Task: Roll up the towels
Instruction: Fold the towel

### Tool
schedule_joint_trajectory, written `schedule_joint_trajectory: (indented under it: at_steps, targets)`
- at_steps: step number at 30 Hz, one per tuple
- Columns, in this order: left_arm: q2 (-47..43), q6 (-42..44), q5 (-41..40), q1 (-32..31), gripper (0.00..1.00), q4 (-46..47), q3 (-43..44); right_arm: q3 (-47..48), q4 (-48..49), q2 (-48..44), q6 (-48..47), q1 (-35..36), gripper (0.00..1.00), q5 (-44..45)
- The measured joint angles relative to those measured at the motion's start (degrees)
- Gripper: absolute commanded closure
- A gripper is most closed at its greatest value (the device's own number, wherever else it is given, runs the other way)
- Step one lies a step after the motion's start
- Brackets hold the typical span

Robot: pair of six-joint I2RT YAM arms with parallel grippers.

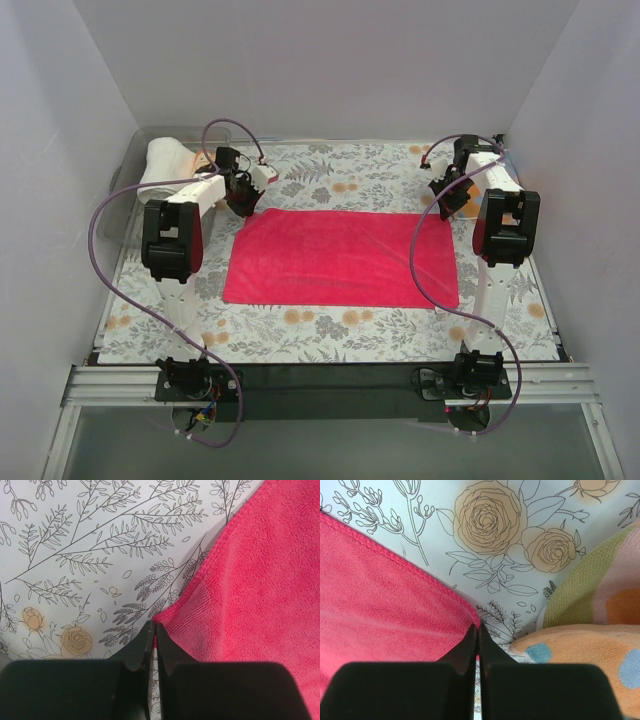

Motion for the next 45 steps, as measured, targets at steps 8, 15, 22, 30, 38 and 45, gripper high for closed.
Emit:
schedule_joint_trajectory:
  at_steps: [8,15,22,30,38,45]
  targets:
    - [0.13,-0.37,-0.59,2.78,1.00,-2.99,2.32,0.00,0.00,-0.02,-1.49,-0.46,0.99,0.11]
    - [0.13,0.90,2.86,4.42,1.00,-5.07,4.50,0.13,0.00,-0.24,-2.67,-1.68,0.99,0.04]
    - [-0.39,0.92,4.15,4.74,1.00,-4.68,4.50,2.03,-0.02,-0.44,-2.91,-1.75,0.99,-0.24]
    - [-2.08,1.60,6.47,5.44,1.00,-5.20,7.13,3.48,0.20,-2.56,-4.07,-1.75,0.99,-0.63]
    - [-14.62,7.78,10.29,5.92,1.00,-9.77,-1.01,-6.80,0.33,-13.18,-8.70,-2.91,0.99,-2.97]
    - [-25.27,17.94,12.28,6.67,1.00,-16.20,-10.23,-22.14,0.52,-25.66,-14.97,-3.19,0.99,-4.96]
